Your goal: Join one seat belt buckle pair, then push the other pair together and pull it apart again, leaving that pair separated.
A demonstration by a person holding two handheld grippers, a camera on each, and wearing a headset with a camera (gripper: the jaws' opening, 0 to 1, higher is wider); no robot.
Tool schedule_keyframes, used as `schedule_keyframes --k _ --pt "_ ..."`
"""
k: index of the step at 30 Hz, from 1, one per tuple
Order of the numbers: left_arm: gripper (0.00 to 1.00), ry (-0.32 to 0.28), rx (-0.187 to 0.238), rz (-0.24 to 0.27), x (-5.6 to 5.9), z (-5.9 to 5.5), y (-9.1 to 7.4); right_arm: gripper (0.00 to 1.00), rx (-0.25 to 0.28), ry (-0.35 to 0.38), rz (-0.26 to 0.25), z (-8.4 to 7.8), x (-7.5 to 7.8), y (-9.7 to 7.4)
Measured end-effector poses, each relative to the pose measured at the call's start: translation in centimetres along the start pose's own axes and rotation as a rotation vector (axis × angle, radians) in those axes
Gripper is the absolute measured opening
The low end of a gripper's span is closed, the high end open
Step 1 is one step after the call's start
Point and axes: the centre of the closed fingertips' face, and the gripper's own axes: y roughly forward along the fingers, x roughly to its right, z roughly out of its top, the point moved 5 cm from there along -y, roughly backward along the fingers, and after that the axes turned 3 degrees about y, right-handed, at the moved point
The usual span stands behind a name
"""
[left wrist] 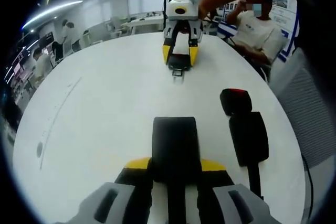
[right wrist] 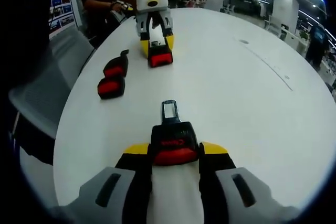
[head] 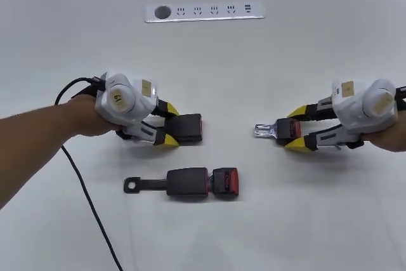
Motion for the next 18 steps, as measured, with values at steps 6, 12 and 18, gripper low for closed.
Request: schedule_keyframes --k 6,12,18 --pt "0.33 0.002 0.0 -0.002 0.0 0.0 0.2 0.33 0.002 0.008 -0.002 0.1 -0.1 0.2" --pt "0.33 -0.011 0.018 0.003 0.0 0.0 0.3 0.33 0.007 -0.024 0.018 0.8 -0.1 1.3" --pt "0.33 -0.014 0.023 0.002 0.1 0.0 0.4 0.33 0.021 -0.03 0.021 1.6 -0.3 2.2"
